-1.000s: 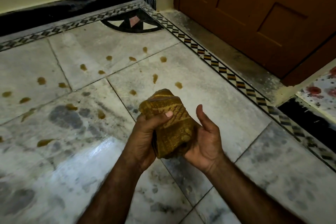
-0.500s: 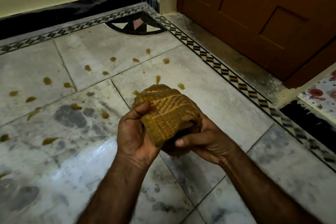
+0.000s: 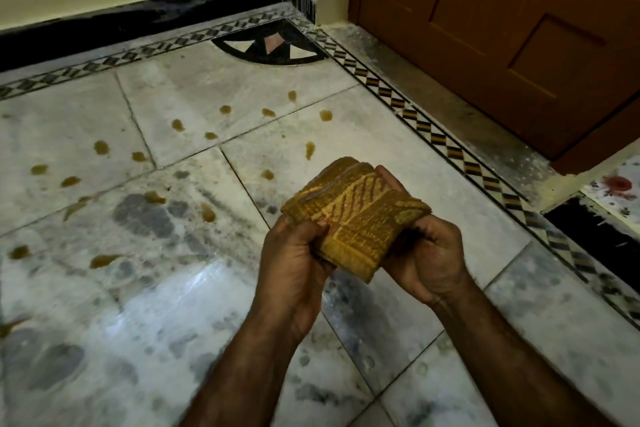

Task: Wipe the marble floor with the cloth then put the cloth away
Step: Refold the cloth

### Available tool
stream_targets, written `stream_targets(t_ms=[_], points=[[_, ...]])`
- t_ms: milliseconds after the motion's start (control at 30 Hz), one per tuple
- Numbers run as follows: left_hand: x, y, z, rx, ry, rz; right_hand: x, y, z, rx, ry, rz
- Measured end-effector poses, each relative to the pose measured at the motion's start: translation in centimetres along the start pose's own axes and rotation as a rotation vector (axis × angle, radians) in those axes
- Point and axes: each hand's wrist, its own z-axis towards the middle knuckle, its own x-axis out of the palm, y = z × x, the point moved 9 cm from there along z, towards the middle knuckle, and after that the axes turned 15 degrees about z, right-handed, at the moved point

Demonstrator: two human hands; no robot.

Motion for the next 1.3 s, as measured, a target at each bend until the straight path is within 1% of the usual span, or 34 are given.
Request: stream_targets(t_ms=[133, 333, 400, 467, 533, 600, 667, 767, 833, 867, 900, 967, 1000, 1067, 1100, 1133, 1167, 1200, 1267, 1300], points=[[-1.9, 1.0, 0.7, 0.074, -0.089, 0.203, -0.4, -1.3, -0.8, 0.039, -0.053, 0.093], [-2.7, 1.9, 1.0, 0.118, -0.175, 0.358, -0.5, -1.8, -1.2, 0.050, -0.072, 0.140], [-2.5, 2.6, 0.9, 0.062, -0.151, 0.312, -0.3, -2.0, -1.1, 0.050, -0.071, 0.167], [-1.8, 3.6, 0.8, -0.056, -0.078, 0.173, -0.2, -2.3, -1.2, 0.051, -0.075, 0.174], [-1.5, 3.9, 1.0, -0.096, -0.017, 0.083, -0.1, -2.3, -1.3, 0.045, -0.064, 0.163], [-1.7, 3.3, 1.4, -0.054, -0.009, 0.083, 0.0, -1.7, -1.5, 0.046, -0.029, 0.119], [-2.1, 2.8, 1.6, 0.002, -0.019, 0.108, 0.0, -1.3, -1.4, 0.092, 0.030, 0.097], [-2.8, 2.2, 1.8, 0.109, -0.056, 0.184, 0.7, -1.7, -1.6, 0.250, 0.139, 0.192], [-3.3, 1.9, 1.8, 0.183, -0.082, 0.286, 1.2, -1.9, -1.9, 0.302, 0.197, 0.286], [-3.5, 1.7, 1.8, 0.211, -0.089, 0.339, 1.1, -1.9, -1.6, 0.294, 0.167, 0.283], [-3.7, 1.6, 1.8, 0.236, -0.088, 0.397, 0.6, -2.2, -1.2, 0.272, 0.101, 0.229], [-3.6, 1.4, 1.8, 0.283, -0.077, 0.525, -2.0, -3.1, -1.0, 0.226, -0.138, 0.000], [-3.6, 1.3, 1.8, 0.311, -0.100, 0.630, -3.2, -3.6, -0.8, 0.213, -0.231, -0.077], [-3.9, 1.1, 1.8, 0.363, -0.256, 0.961, -4.6, -4.4, -0.4, 0.179, -0.348, -0.117], [-4.1, 1.2, 1.7, 0.379, -0.336, 1.095, -4.8, -4.9, -0.4, 0.173, -0.374, -0.122], [-4.0, 1.5, 1.6, 0.399, -0.366, 1.178, -4.8, -5.4, -0.4, 0.176, -0.382, -0.138], [-3.7, 2.1, 1.8, 0.424, -0.335, 1.229, -4.6, -5.9, -0.6, 0.187, -0.376, -0.164], [-3.4, 3.1, 2.1, 0.439, -0.265, 1.247, -4.6, -6.4, -0.7, 0.206, -0.364, -0.199], [-3.8, 5.6, 3.1, 0.388, -0.126, 1.145, -4.8, -7.2, -1.0, 0.237, -0.352, -0.287], [-4.4, 6.7, 3.7, 0.344, -0.086, 1.082, -5.0, -7.4, -0.9, 0.248, -0.352, -0.327]])
